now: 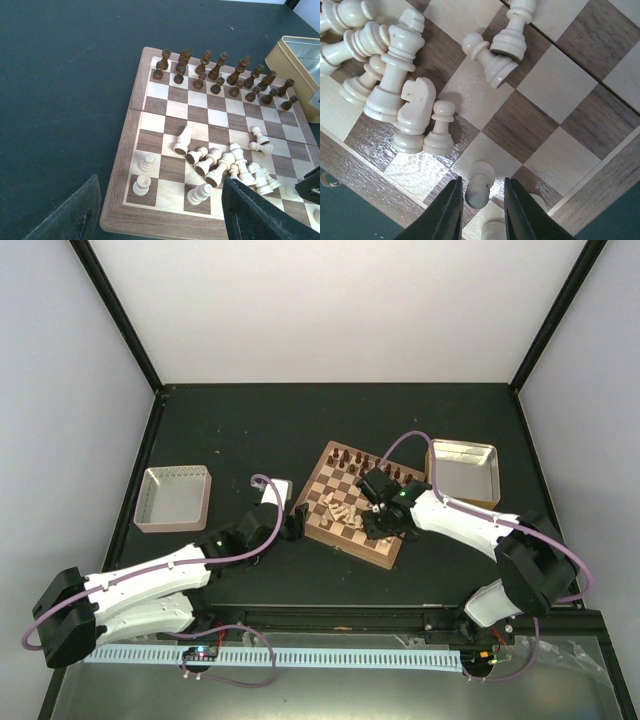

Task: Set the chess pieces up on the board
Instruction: Place the chess piece on the chessboard, then pick up the chess piece from the chessboard.

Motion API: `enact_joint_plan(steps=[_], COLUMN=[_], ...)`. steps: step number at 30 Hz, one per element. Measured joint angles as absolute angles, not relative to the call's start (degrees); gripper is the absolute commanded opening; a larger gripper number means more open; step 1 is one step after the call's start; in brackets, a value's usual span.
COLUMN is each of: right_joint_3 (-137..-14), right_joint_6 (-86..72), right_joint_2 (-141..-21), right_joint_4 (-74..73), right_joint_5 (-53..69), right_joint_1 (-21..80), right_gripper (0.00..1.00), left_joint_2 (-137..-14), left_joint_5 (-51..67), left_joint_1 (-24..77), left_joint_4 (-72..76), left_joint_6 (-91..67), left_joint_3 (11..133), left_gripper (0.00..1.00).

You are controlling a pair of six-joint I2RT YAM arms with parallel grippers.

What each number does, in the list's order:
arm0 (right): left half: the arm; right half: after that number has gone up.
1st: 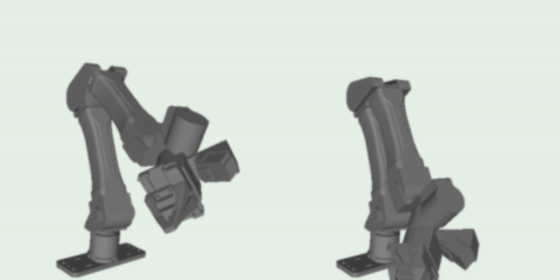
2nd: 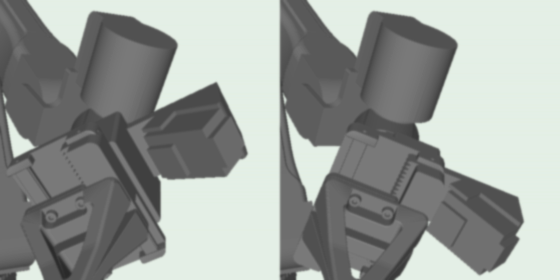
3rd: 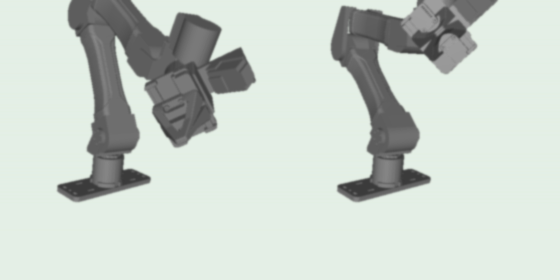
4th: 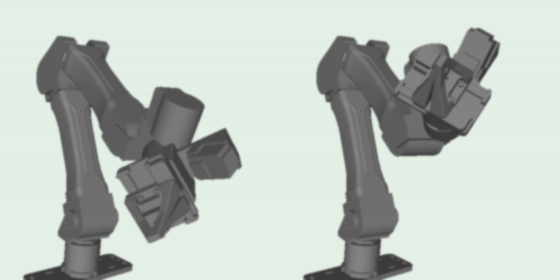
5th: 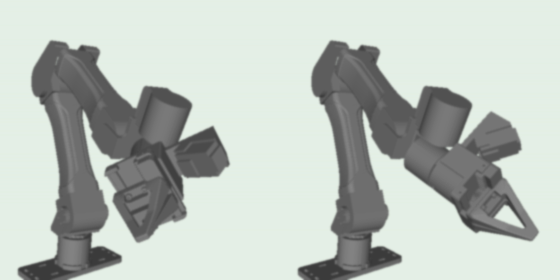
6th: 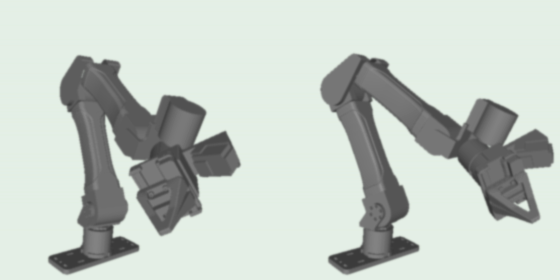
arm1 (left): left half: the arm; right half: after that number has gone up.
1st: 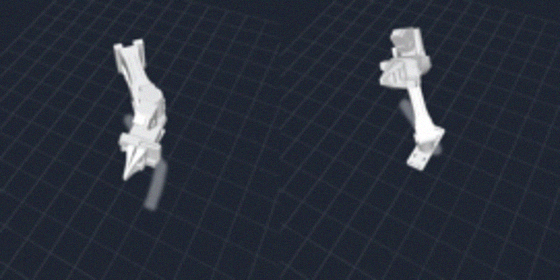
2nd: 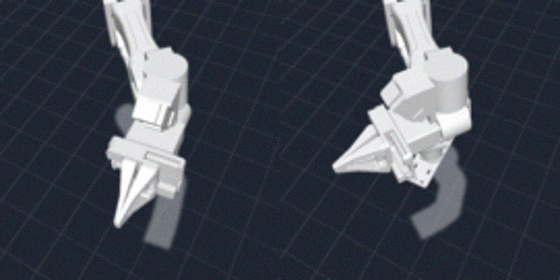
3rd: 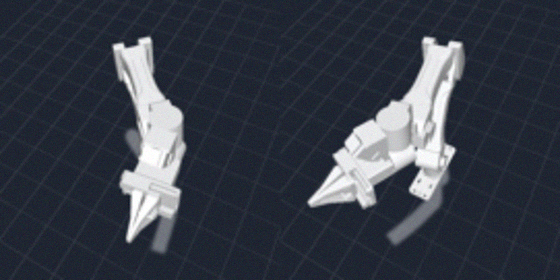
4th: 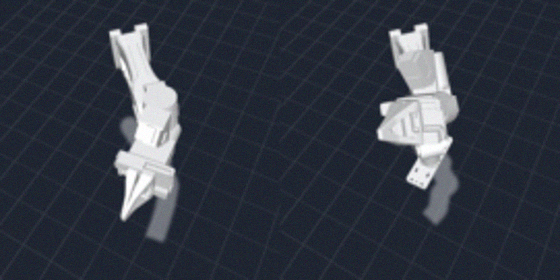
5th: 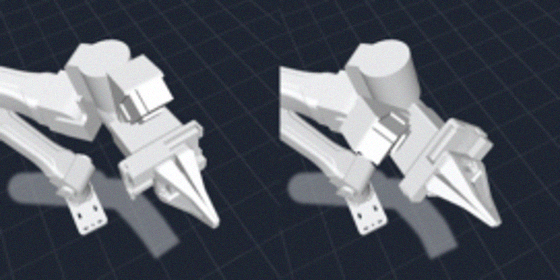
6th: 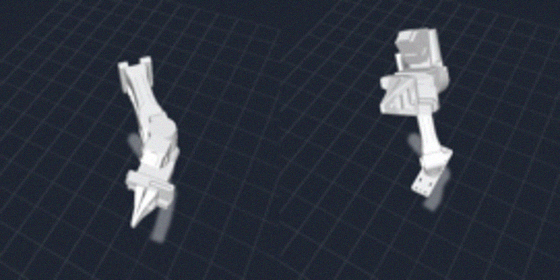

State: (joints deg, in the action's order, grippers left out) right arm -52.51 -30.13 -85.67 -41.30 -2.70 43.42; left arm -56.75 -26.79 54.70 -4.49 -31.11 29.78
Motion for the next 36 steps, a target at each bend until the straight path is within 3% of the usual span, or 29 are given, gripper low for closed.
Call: enact_joint_plan(steps=[6, 15, 26, 36], right_joint_3=[-52.6, -55.13, -56.18, -57.14], right_joint_6=[-30.74, -33.45, -31.79, -34.5], right_joint_2=[-85.1, -83.05, -90.13, -93.1], right_joint_4=[-41.56, -38.22, -32.49, -30.41], right_joint_5=[-4.01, -10.76, -9.02, -11.38], right_joint_1=[43.42, 42.52, 40.12, 39.97], right_gripper=[0.37, 0.39, 0.36, 0.25], left_joint_2=[-57.34, -57.41, -57.41, -57.45], left_joint_5=[-26.83, -26.85, -27.03, -27.07], left_joint_1=[54.7, 54.65, 54.54, 54.43], left_joint_4=[-4.51, -4.6, -4.62, -4.62], left_joint_6=[-31.14, -31.14, -31.55, -31.62], left_joint_3=[29.98, 30.0, 30.0, 30.0], left_gripper=[0.68, 0.68, 0.68, 0.68])
